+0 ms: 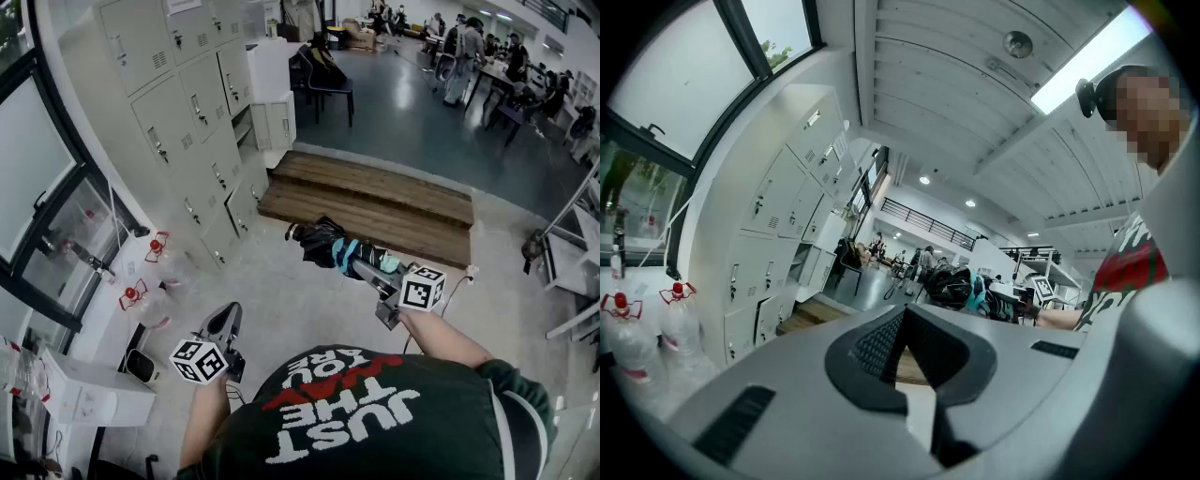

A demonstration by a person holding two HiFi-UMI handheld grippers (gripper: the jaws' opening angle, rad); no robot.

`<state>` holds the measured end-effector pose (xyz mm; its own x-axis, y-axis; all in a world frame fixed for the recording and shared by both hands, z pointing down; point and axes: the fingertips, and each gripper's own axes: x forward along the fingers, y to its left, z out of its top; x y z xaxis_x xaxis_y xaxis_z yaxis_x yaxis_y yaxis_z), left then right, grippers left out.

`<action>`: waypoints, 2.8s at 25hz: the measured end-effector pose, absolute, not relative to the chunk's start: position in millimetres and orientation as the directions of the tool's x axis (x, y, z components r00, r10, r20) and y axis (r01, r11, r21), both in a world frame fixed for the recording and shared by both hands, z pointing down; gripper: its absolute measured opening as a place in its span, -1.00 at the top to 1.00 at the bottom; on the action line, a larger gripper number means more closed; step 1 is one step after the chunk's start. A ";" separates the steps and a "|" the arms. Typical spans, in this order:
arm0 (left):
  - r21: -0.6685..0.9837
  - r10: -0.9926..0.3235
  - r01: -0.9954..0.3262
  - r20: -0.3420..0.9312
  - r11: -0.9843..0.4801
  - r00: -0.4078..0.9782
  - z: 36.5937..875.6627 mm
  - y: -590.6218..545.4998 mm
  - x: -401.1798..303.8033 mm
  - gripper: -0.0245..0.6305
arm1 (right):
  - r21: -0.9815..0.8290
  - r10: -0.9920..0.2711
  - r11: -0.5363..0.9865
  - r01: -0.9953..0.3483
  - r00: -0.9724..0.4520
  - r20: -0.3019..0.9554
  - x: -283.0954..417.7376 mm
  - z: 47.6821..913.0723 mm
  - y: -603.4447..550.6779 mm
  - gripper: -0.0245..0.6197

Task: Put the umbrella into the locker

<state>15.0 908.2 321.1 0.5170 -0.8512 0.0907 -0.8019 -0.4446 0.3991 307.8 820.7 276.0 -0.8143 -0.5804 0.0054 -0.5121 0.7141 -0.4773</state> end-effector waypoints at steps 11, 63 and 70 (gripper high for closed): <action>0.391 -0.845 -0.796 0.078 -0.462 0.529 323.4 905.5 13.9 0.90 | -0.487 -0.586 0.709 -0.510 -0.811 -0.004 306.8 278.4 817.5 0.24; 0.440 -0.890 -0.824 0.106 -0.358 0.443 350.9 654.5 -62.6 0.90 | -0.531 -0.510 0.747 -0.400 -0.857 -0.070 233.3 297.7 524.2 0.24; 0.421 -0.890 -0.830 0.103 -0.365 0.444 314.0 507.9 1.3 0.90 | -0.495 -0.499 0.775 -0.393 -0.862 -0.096 301.2 286.9 389.4 0.24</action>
